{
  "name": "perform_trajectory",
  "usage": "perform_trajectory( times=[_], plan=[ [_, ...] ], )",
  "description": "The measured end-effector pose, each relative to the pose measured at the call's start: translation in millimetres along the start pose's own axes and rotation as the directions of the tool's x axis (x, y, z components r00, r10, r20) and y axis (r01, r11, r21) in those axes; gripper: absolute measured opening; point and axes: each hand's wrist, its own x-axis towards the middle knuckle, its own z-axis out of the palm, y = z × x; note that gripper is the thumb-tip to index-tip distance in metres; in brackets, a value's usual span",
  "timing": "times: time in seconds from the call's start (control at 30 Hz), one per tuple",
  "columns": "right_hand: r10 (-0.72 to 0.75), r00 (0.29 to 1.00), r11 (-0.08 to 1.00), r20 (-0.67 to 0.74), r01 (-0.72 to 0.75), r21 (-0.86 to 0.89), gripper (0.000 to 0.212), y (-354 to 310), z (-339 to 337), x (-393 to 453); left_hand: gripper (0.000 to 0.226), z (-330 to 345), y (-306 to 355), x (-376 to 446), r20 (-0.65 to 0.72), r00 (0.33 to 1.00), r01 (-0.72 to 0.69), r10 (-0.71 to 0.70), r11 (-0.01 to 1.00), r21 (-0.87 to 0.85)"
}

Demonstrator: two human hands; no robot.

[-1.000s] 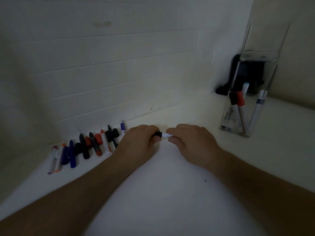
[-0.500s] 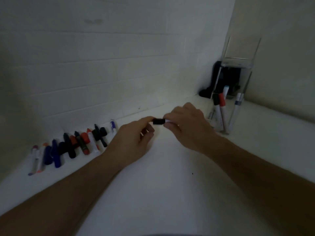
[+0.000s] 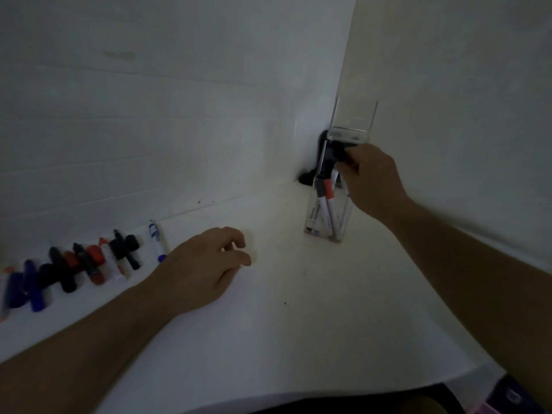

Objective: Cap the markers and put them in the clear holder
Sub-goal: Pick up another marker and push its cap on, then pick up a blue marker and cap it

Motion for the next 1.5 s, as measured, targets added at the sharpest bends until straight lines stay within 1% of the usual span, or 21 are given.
perform_trajectory(
  times=[0.07,0.17,0.2,0.3,0.37,0.43,0.47,0.57,0.63,0.7,0.77,0.8,0.87,0.93,1.0,1.1,1.17,1.2,1.3,1.4,1.5],
  plan=[
    [0.011,0.998,1.0,0.055,-0.01,-0.014,0.01,8.1,9.8,-6.7,0.019,-1.1,-0.4,-0.5,-0.001,1.0,0.003,-0.003,1.0,0.009],
    [0.057,0.997,0.998,0.048,-0.056,-0.024,0.043,13.2,17.7,-12.8,0.019,-1.8,-1.7,-2.1,0.001,1.0,0.008,-0.008,1.0,0.027],
    [0.082,0.996,0.995,0.043,-0.08,-0.052,0.047,14.3,19.8,-13.4,0.019,-1.6,-2.0,-2.6,0.004,1.0,0.012,-0.012,0.999,0.03],
    [0.087,0.994,0.988,0.066,-0.077,-0.136,0.039,16.0,23.9,-14.5,0.019,-0.4,-3.6,-3.1,0.007,1.0,0.019,-0.019,0.999,0.037],
    [0.043,0.993,0.981,0.109,-0.021,-0.191,0.031,16.5,22.9,-17.1,0.019,-0.3,-4.0,-3.1,0.002,1.0,0.013,-0.013,1.0,0.025],
    [-0.025,0.986,0.96,0.163,0.07,-0.272,0.03,16.6,23.3,-20.8,0.018,-0.7,-3.5,-3.1,-0.007,1.0,0.006,-0.006,1.0,0.015],
    [-0.025,0.983,0.954,0.18,0.078,-0.29,0.031,16.6,23.6,-22.1,0.018,-1.0,-3.0,-3.0,-0.011,1.0,0.004,-0.004,1.0,0.015],
    [0.037,0.981,0.955,0.191,0.021,-0.295,0.036,18.0,26.3,-23.2,0.017,-0.8,-2.3,-3.0,-0.011,1.0,-0.002,0.002,1.0,0.022],
    [0.032,0.993,0.947,0.118,0.008,-0.32,0.039,15.1,29.2,-23.9,0.017,-1.0,-3.4,-3.7,-0.007,1.0,-0.009,0.009,1.0,0.022],
    [-0.029,0.999,0.951,-0.041,0.014,-0.309,0.036,3.1,31.6,-26.6,0.018,-2.2,-6.4,-3.8,-0.009,1.0,-0.011,0.011,1.0,0.008],
    [-0.153,0.978,0.959,-0.14,0.113,-0.258,0.035,-17.3,37.2,-32.3,0.019,-6.0,-11.5,-2.7,-0.038,0.999,0.006,-0.007,1.0,-0.017],
    [-0.204,0.97,0.963,-0.129,0.176,-0.204,0.035,-29.3,43.8,-36.1,0.021,-9.1,-14.6,-2.1,-0.057,0.998,0.025,-0.026,0.999,-0.021],
    [-0.235,0.971,0.972,0.034,0.235,-0.004,0.035,-57.4,64.7,-44.1,0.03,-19.6,-22.3,-2.4,-0.095,0.99,0.102,-0.101,0.995,0.005],
    [-0.238,0.928,0.964,0.288,0.189,0.188,0.032,-87.7,89.5,-52.0,0.042,-34.0,-33.2,-5.4,-0.14,0.966,0.226,-0.218,0.974,0.037],
    [-0.285,0.847,0.943,0.45,0.164,0.288,0.032,-118.7,113.0,-59.5,0.049,-49.4,-46.3,-11.5,-0.204,0.917,0.359,-0.343,0.932,0.046],
    [-0.365,0.786,0.894,0.498,0.147,0.424,0.037,-166.0,137.5,-68.6,0.049,-69.6,-67.1,-23.4,-0.315,0.777,0.587,-0.545,0.808,0.049],
    [-0.414,0.757,0.867,0.506,0.159,0.472,0.039,-194.4,148.9,-71.3,0.05,-78.6,-80.1,-31.4,-0.355,0.691,0.689,-0.63,0.722,0.061],
    [-0.432,0.735,0.862,0.523,0.166,0.479,0.04,-206.6,153.2,-70.7,0.051,-81.6,-85.5,-35.2,-0.361,0.665,0.719,-0.654,0.691,0.074],
    [-0.457,0.699,0.867,0.55,0.211,0.451,0.033,-227.5,161.9,-64.4,0.05,-84.6,-98.3,-41.0,-0.287,0.631,0.773,-0.721,0.617,0.148],
    [-0.388,0.75,0.917,0.536,0.255,0.308,0.035,-224.8,165.1,-57.4,0.045,-78.1,-96.1,-41.7,-0.123,0.61,0.783,-0.783,0.572,0.242],
    [-0.317,0.775,0.948,0.546,0.262,0.18,0.036,-197.4,165.0,-54.7,0.048,-71.2,-89.5,-40.9,0.018,0.601,0.756,-0.799,0.576,0.31]
  ],
)
